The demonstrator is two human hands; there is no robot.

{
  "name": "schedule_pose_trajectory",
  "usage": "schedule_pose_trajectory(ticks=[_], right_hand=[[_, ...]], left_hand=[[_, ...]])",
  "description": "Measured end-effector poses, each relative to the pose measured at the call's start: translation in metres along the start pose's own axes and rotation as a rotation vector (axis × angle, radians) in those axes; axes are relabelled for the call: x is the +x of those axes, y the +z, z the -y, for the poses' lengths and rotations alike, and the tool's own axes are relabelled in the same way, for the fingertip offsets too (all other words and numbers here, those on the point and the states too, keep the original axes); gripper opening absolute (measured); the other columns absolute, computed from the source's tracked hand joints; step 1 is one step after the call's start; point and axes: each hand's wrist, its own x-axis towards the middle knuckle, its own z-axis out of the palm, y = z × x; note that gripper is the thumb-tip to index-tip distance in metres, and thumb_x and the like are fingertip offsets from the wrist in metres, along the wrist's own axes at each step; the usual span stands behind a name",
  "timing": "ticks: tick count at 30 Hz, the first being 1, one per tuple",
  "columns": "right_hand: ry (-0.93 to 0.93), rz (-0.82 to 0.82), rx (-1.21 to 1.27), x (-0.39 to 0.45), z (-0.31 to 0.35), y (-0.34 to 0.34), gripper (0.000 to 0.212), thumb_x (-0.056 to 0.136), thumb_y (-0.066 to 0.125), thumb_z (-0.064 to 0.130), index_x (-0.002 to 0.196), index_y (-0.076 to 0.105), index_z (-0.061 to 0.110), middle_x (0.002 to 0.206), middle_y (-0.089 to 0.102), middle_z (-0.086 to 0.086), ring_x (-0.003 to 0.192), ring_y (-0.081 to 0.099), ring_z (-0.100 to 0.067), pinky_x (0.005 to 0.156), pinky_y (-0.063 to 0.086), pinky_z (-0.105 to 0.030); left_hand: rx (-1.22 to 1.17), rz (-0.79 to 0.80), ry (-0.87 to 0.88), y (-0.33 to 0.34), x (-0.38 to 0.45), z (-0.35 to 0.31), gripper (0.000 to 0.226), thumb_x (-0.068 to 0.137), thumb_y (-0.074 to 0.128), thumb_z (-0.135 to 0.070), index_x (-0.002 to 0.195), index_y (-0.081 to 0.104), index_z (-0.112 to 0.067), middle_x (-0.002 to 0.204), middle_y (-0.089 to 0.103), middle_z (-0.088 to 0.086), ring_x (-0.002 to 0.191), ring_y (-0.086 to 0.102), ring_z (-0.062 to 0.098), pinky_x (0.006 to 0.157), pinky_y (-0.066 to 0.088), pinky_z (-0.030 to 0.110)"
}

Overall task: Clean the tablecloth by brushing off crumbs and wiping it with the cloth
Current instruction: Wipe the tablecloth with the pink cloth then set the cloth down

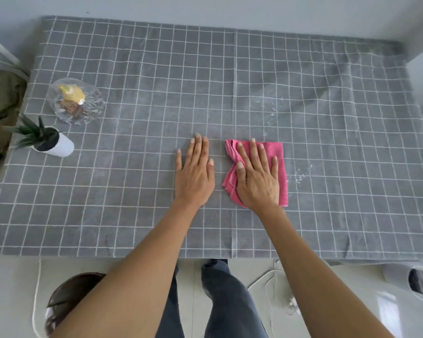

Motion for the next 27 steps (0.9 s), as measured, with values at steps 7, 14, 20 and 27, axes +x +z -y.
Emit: schedule_pose_trajectory(ticks=[7, 14, 20, 27], right_hand=[[0.113, -0.018, -0.066, -0.006, -0.115, -0.035, 0.050, 0.101, -0.001, 0.047, 0.150, -0.009, 0.041, 0.159, -0.013, 0.011, 0.146, -0.016, -0.012, 0.118, -0.008, -0.049], [0.211, -0.052, -0.042, -0.009, -0.143, -0.045, 0.050, 0.102, 0.005, 0.043, 0.152, -0.003, 0.038, 0.161, -0.008, 0.007, 0.148, -0.011, -0.014, 0.118, -0.010, -0.048], [0.223, -0.027, 0.009, -0.025, -0.115, -0.035, 0.051, 0.102, 0.004, 0.044, 0.152, -0.003, 0.039, 0.162, -0.009, 0.005, 0.147, -0.013, -0.016, 0.117, -0.011, -0.050], [-0.063, 0.067, -0.020, -0.065, -0.015, 0.004, 0.054, 0.099, -0.003, 0.046, 0.152, -0.004, 0.037, 0.160, -0.015, 0.007, 0.146, -0.019, -0.016, 0.117, -0.014, -0.049]], left_hand=[[0.082, -0.035, 0.016, 0.006, -0.002, -0.006, 0.057, 0.098, 0.003, -0.036, 0.153, 0.001, -0.018, 0.160, -0.001, -0.002, 0.147, -0.003, 0.012, 0.120, -0.002, 0.042], [0.106, -0.008, -0.001, 0.005, -0.002, -0.007, 0.056, 0.100, 0.006, -0.035, 0.153, -0.001, -0.018, 0.160, -0.004, -0.002, 0.147, -0.006, 0.012, 0.120, -0.005, 0.041], [0.062, 0.035, 0.023, 0.000, -0.035, 0.002, 0.054, 0.100, 0.004, -0.038, 0.150, -0.007, -0.021, 0.158, -0.010, -0.005, 0.146, -0.012, 0.009, 0.118, -0.012, 0.041], [0.107, 0.018, 0.022, 0.001, -0.053, 0.009, 0.058, 0.098, 0.002, -0.038, 0.153, 0.000, -0.020, 0.160, -0.004, -0.006, 0.147, -0.007, 0.008, 0.118, -0.009, 0.040]])
